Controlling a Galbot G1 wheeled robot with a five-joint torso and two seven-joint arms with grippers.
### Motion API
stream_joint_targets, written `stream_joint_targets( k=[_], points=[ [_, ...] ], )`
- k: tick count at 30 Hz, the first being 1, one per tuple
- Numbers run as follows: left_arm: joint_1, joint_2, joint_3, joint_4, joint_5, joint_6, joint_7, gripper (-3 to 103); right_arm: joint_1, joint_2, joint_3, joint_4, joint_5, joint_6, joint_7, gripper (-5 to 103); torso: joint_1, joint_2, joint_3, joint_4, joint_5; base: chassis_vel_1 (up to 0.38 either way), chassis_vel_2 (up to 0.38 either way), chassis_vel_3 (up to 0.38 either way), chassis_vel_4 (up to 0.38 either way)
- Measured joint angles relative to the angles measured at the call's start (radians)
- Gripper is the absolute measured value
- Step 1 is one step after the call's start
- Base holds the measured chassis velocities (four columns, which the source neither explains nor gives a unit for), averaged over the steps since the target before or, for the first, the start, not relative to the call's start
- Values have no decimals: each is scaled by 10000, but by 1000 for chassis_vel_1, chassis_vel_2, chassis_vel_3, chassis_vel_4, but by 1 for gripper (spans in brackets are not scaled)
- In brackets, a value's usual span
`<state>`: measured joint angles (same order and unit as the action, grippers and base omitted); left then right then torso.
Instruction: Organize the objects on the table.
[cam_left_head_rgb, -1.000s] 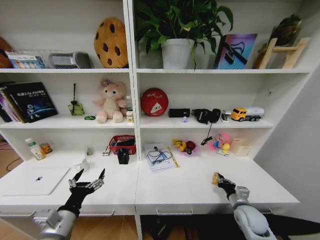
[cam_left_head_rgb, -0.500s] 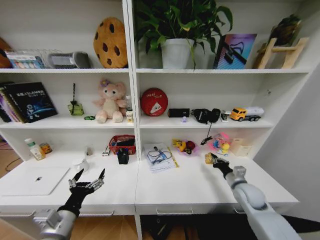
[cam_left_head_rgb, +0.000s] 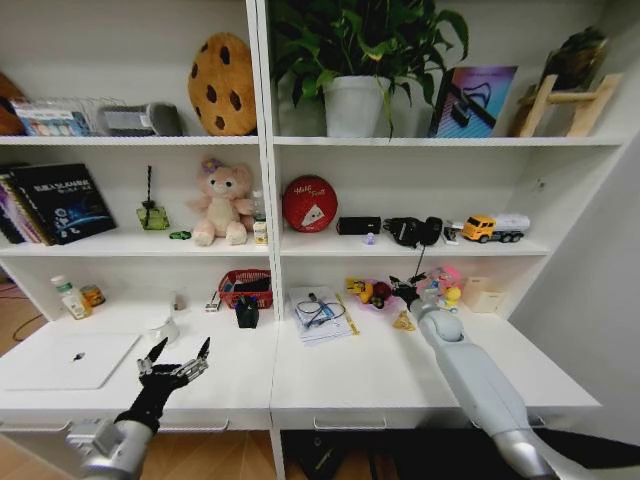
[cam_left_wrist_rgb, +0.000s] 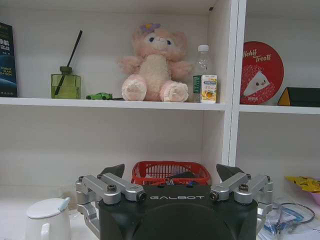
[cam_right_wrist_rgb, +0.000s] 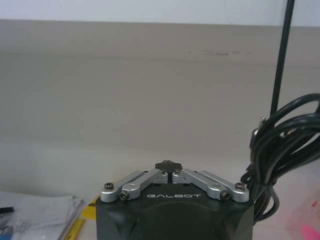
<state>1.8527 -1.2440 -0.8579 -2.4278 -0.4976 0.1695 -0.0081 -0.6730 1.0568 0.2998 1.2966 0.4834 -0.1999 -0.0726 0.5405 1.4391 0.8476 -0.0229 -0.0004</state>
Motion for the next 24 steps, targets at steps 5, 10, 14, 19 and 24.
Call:
stream_joint_targets(
  k=[5, 10, 14, 19, 24],
  points=[
    [0, 0, 0, 0, 0, 0, 0, 100, -2006, -327, 524, 1693, 269, -654, 491, 5, -2, 0, 0, -8, 8, 0, 0, 0, 0],
    [0, -1, 0, 0, 0, 0, 1, 100, -4053, -567, 1731, 3372, 194, -1014, 1330, 27, -5, 3, -3, -6, 3, 0, 0, 0, 0],
    [0, 0, 0, -1, 0, 0, 1, 100, -4408, -634, 2058, 3341, 149, -881, 1365, 43, -5, 3, -3, -3, 3, 0, 0, 0, 0],
    [0, 0, 0, 0, 0, 0, 1, 100, -4273, -537, 2078, 2872, 127, -799, 1438, 54, -4, 3, -1, -2, 5, 0, 0, 0, 0],
    [0, 0, 0, 0, 0, 0, 1, 100, -3525, -335, 1812, 1755, 11, -476, 1467, 76, -4, 2, 0, -1, 5, 0, 0, 0, 0]
  ],
)
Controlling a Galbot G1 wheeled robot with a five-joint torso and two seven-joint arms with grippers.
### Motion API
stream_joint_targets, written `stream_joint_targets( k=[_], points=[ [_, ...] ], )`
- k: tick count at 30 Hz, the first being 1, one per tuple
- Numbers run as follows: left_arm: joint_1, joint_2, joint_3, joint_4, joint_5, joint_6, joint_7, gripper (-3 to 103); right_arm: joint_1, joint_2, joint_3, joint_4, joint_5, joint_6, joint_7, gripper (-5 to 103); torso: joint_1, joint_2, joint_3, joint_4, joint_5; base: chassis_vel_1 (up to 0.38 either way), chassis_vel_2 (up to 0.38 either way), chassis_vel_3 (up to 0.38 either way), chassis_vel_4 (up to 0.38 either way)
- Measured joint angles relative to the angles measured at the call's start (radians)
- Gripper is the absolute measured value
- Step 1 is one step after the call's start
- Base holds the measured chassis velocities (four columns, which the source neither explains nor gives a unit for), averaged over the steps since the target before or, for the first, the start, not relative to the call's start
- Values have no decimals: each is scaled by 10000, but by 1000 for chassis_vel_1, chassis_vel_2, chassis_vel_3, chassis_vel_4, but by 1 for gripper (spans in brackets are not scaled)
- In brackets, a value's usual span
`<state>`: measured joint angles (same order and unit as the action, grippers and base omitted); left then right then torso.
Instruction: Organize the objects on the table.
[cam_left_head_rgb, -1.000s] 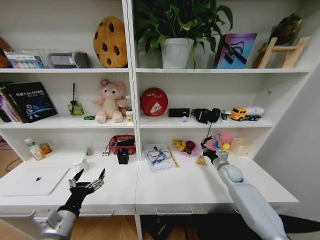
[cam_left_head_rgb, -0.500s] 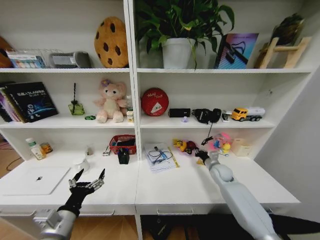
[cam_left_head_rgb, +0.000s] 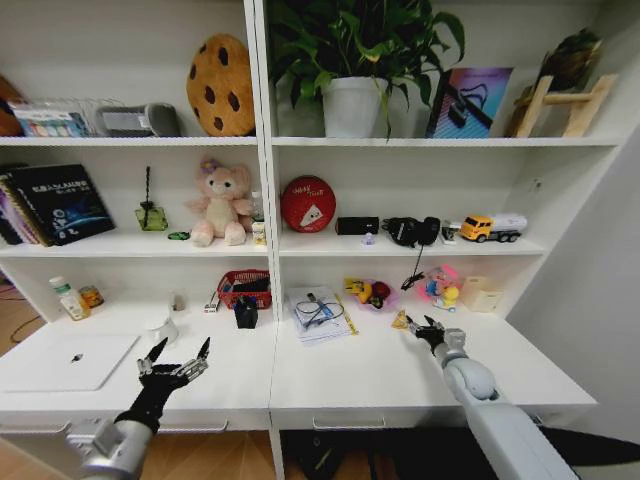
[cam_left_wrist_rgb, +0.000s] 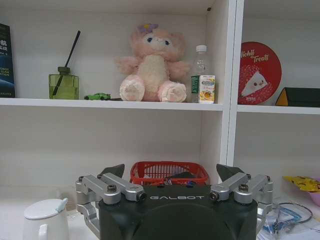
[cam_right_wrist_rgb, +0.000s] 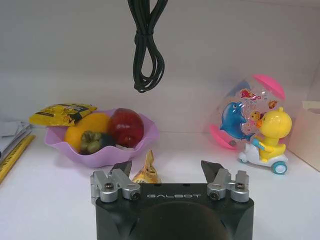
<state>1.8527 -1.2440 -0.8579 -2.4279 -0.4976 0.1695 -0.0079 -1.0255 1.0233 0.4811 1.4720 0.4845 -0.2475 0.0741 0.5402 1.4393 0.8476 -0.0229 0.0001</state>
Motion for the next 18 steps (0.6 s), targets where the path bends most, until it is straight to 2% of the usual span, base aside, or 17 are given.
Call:
stream_joint_targets(
  k=[1, 2, 5, 7, 9, 11, 12, 13, 15, 17, 18],
  points=[
    [0, 0, 0, 0, 0, 0, 0, 100, 0, 0, 0, 0, 0, 0, 0, 76, 0, 0, 0, 0, 0, 0, 0, 0, 0],
    [0, 0, 0, 0, 0, 0, 0, 100, 315, 25, -115, -358, 25, 27, -60, 86, 0, 0, 0, 0, -1, 0, 0, 0, 0],
    [0, 0, 0, 0, 0, 0, 0, 100, 520, 33, -184, -598, 34, 54, -141, 91, 1, 0, 0, 0, -1, 0, 0, 0, 0],
    [0, 0, 0, 0, 0, 0, 0, 100, 810, 35, -258, -977, 8, 129, -300, 101, 2, 0, 0, -1, -2, 0, 0, 0, 0],
    [0, 0, 0, 0, 0, 0, 0, 100, 926, 35, -281, -1156, 5, 168, -404, 99, 2, 0, 0, -1, -2, 0, 0, 0, 0],
    [0, 0, 0, 0, 0, 0, 0, 100, 1113, 42, -316, -1496, 0, 211, -559, 89, 2, 0, 1, -2, -1, 0, 0, 0, 0],
    [0, 0, 0, 0, 0, 0, 0, 100, 1155, 50, -326, -1570, -2, 223, -589, 89, 2, -1, 0, -2, -1, 0, 0, 0, 0],
    [0, 0, 0, 0, 0, 0, 0, 100, 1229, 67, -348, -1739, -9, 263, -677, 78, 2, 0, 0, -2, -1, 0, 0, 0, 0],
    [0, 0, 0, 0, 0, 0, 0, 100, 1291, 85, -366, -1899, -35, 309, -795, 78, 2, 0, 0, -2, 0, 0, 0, 0, 0],
    [0, 0, 0, 0, 0, 0, 0, 100, 1405, 121, -383, -2171, -95, 425, -1026, 66, 1, 0, 0, -2, -1, 0, 0, 0, 0],
    [0, 0, 0, 0, 0, 0, 0, 100, 1405, 121, -383, -2171, -95, 425, -1026, 66, 1, 0, 0, -2, -1, 0, 0, 0, 0]
  ],
)
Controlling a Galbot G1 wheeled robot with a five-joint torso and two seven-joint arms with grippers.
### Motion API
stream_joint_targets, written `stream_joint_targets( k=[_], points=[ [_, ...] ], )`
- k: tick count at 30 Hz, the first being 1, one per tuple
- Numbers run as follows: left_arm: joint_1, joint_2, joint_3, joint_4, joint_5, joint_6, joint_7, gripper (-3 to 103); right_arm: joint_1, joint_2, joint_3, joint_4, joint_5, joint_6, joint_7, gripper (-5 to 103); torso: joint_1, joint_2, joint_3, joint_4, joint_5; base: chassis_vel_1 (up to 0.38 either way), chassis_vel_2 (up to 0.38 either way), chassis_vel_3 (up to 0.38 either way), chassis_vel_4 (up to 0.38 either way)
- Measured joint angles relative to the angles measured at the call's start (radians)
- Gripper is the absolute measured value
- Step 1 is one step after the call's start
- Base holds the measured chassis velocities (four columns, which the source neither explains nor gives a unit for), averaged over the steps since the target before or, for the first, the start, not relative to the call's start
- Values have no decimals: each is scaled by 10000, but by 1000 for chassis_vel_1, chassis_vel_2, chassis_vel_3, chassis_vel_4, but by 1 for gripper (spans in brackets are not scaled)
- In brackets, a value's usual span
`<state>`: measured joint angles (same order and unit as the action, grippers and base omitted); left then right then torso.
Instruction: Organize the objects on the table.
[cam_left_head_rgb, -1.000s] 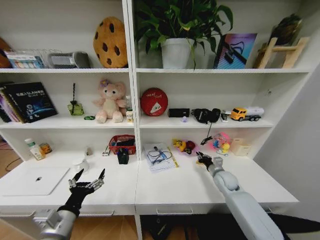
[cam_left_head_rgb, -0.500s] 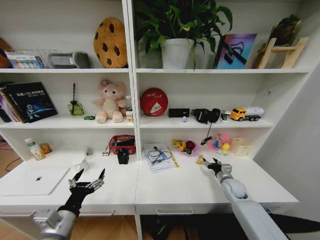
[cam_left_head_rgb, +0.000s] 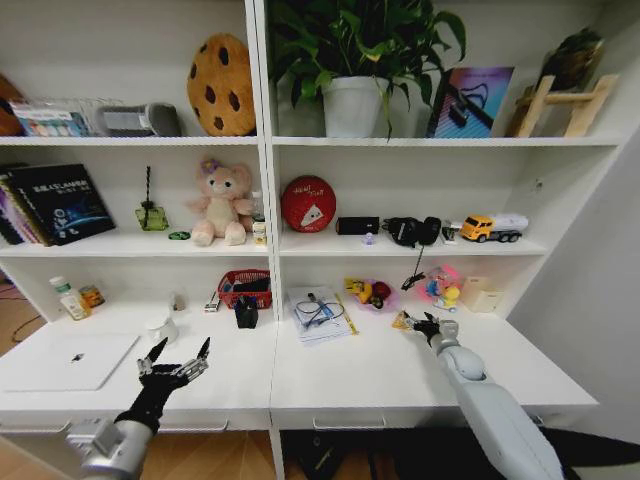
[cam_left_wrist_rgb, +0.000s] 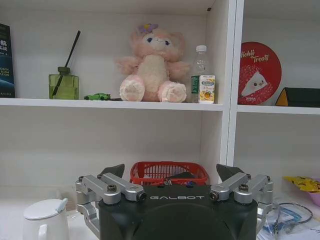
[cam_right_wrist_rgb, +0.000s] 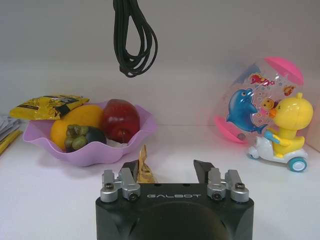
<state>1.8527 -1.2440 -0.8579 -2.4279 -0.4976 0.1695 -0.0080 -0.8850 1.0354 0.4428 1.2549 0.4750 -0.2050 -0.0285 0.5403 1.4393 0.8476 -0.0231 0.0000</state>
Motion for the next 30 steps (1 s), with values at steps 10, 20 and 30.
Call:
stream_joint_targets(
  k=[10, 20, 30],
  points=[
    [0, 0, 0, 0, 0, 0, 1, 100, 179, 75, -58, -489, -139, 263, -510, 29, 0, 0, 0, 0, 0, 0, 0, 0, 0],
    [0, 0, 0, 0, 1, 0, 1, 100, -29, 58, 5, -360, -337, 378, -665, 1, 0, -1, 0, 0, 1, 0, 0, 0, 0],
    [-1, 0, 0, 0, 1, 0, 0, 100, -203, -350, -560, 1433, 44, 277, -1250, 0, -1, 0, -1, -2, 0, 0, 0, 0, 0]
  ],
)
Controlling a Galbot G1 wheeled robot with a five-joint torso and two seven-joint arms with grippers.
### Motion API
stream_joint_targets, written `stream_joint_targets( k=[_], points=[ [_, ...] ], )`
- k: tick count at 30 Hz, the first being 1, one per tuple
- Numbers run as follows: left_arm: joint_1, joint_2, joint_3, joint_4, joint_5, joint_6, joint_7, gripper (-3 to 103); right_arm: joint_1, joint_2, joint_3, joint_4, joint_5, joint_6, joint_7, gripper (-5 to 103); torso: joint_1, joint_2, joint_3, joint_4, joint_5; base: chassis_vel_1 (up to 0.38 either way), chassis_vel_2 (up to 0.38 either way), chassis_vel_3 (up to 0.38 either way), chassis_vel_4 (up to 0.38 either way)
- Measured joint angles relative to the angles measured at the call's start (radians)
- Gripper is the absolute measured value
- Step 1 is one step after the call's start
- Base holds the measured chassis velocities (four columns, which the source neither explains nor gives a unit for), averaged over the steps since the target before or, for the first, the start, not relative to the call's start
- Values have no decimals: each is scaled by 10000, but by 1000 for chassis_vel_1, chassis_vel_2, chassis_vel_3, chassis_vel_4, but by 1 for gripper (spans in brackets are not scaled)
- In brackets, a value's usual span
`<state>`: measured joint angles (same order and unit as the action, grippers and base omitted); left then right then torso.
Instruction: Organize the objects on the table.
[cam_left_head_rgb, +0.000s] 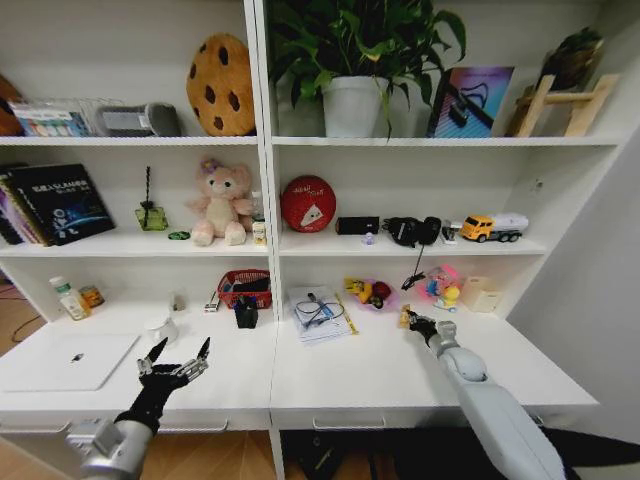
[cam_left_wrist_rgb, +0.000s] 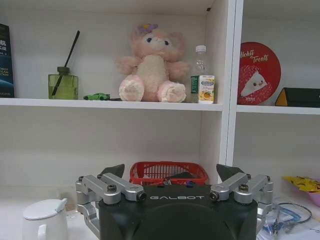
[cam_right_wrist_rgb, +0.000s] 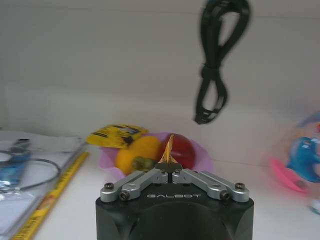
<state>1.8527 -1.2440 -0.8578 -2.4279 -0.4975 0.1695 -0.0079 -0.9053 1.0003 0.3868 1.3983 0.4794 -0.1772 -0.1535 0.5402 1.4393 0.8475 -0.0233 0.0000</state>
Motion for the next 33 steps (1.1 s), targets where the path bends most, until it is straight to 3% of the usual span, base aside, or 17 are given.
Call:
stream_joint_targets(
  k=[5, 10, 13, 15, 24, 25, 27, 33],
  points=[
    [0, 0, 0, 0, 0, 0, 0, 100, 1099, 289, -971, -490, 118, 27, -73, 0, 0, 0, 0, 0, -2, 0, 0, 0, 0],
    [1, 0, 0, 1, 0, 0, 0, 100, 2857, 1201, -1683, -2031, 4, 80, 94, 0, 2, -2, 2, 9, -3, 0, 0, 0, 0],
    [0, 0, -1, 0, 0, 0, 0, 100, 3583, 1715, -1945, -2768, -47, -168, 453, 0, 2, -3, 2, 8, -2, 0, 0, 0, 0],
    [0, 0, 0, 0, 0, 0, 0, 100, 3946, 2033, -2017, -3186, -140, -374, 1125, 0, 1, -2, 1, 3, -2, 0, 0, 0, 0],
    [0, 0, 0, 0, 0, 0, 0, 100, 4155, 2033, -1860, -3543, -158, -697, 2374, -1, 1, -1, 1, -1, -1, 0, 0, 0, 0],
    [1, 0, 0, 0, 0, 0, 0, 100, 4182, 2017, -1801, -3625, -184, -703, 2485, 4, 1, -1, 1, -1, 0, 0, 0, 0, 0],
    [0, 0, 0, 0, 0, 0, 0, 100, 4194, 2010, -1760, -3677, -203, -703, 2513, 4, 1, -2, 0, -1, 0, 0, 0, 0, 0],
    [0, 0, 0, 1, 0, 0, 0, 100, 4116, 1892, -1672, -3577, -303, -600, 2433, 31, 1, -1, 1, 4, 1, 0, 0, 0, 0]
  ],
)
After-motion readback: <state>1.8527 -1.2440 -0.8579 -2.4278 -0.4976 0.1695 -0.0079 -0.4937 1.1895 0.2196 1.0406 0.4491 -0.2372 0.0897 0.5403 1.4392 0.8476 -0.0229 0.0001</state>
